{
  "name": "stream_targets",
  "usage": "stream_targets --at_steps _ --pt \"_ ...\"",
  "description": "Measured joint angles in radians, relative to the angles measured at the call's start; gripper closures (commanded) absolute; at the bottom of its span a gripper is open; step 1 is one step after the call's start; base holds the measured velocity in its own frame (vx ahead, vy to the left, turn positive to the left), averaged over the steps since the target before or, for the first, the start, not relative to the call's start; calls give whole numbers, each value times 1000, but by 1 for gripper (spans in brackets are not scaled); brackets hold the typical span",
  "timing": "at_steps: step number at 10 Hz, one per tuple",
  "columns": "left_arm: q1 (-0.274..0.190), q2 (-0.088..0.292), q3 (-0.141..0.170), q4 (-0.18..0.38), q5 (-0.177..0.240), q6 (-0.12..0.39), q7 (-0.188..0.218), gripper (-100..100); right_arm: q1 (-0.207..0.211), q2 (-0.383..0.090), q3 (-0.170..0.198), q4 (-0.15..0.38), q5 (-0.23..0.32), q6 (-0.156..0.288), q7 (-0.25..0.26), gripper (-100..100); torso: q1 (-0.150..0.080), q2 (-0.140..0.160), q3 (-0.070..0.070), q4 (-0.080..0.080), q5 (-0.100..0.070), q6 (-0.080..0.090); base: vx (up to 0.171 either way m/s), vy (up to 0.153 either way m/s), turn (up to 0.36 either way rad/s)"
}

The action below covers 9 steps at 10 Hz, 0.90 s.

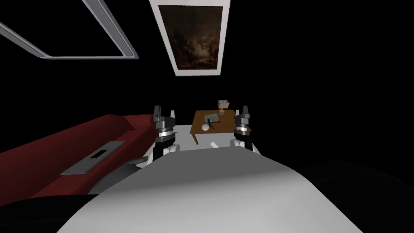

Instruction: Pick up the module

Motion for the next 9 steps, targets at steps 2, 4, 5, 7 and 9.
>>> stream_targets --at_steps 2,4,5,7,9 --pt "0 0 0 0 0 0 0 0 8 -51 15 13 -4 -4 9 -100 -1 3 2 1 0 0 -64 -7 108" --pt "0 0 0 0 0 0 0 0 12 -106 52 32 -2 1 36 -100 -1 5 3 1 0 0 -93 -11 180" --pt "0 0 0 0 0 0 0 0 12 -140 67 62 -6 -4 48 -100 -1 7 4 1 0 0 -129 -11 203" --pt "0 0 0 0 0 0 0 0 14 -184 110 106 -2 -12 79 -100 -1 6 4 2 0 0 -72 -6 104" --pt "0 0 0 0 0 0 0 0 22 -239 152 142 -3 -3 106 -100 -2 6 3 1 0 0 -79 -22 183"
